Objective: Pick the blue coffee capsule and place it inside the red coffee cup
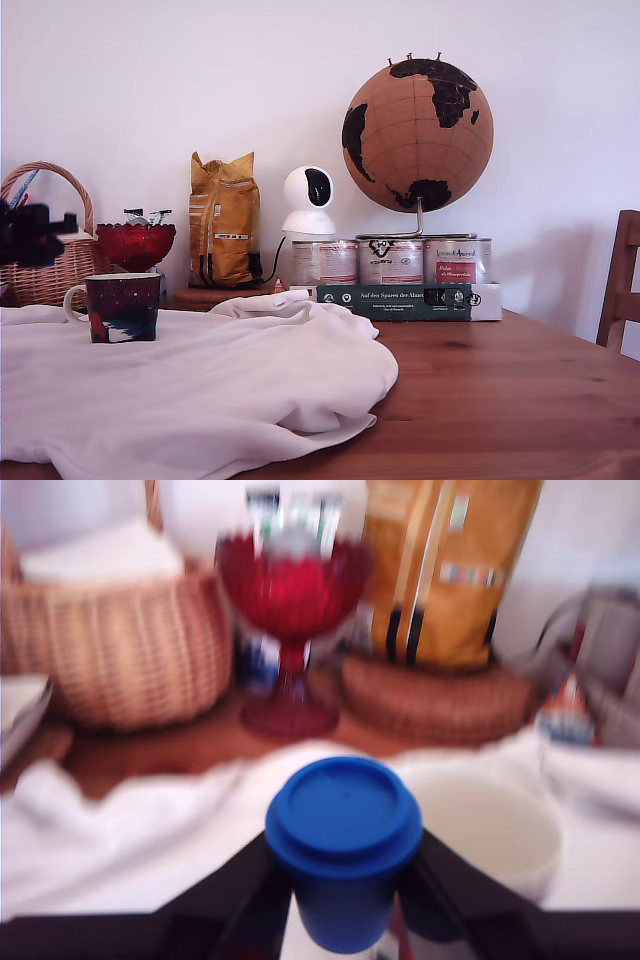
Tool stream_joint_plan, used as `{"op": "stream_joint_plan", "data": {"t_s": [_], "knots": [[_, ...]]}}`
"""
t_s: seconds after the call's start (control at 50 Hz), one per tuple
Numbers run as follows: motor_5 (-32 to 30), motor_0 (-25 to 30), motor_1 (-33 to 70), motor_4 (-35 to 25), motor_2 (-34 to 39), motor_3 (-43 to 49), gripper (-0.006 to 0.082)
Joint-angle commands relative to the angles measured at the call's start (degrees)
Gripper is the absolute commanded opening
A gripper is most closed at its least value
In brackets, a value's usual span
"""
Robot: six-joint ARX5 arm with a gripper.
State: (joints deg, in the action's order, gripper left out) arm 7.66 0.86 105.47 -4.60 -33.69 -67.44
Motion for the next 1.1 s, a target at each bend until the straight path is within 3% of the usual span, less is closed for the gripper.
{"op": "stream_joint_plan", "data": {"t_s": [0.0,0.32,0.62,0.72,0.88,1.08], "knots": [[0.6,1.0,-0.7,-0.7,-1.9,1.0,0.0011],[-1.8,4.5,-0.5,-1.3,-16.2,21.2,0.0011],[-2.3,4.4,0.6,-2.6,-22.0,32.8,0.0021],[-3.3,4.4,1.0,-2.7,-22.7,36.4,0.0132],[-5.4,4.4,1.0,-5.1,-22.8,39.2,0.0536],[-6.2,4.4,1.0,-5.5,-23.2,42.2,0.0572]]}}
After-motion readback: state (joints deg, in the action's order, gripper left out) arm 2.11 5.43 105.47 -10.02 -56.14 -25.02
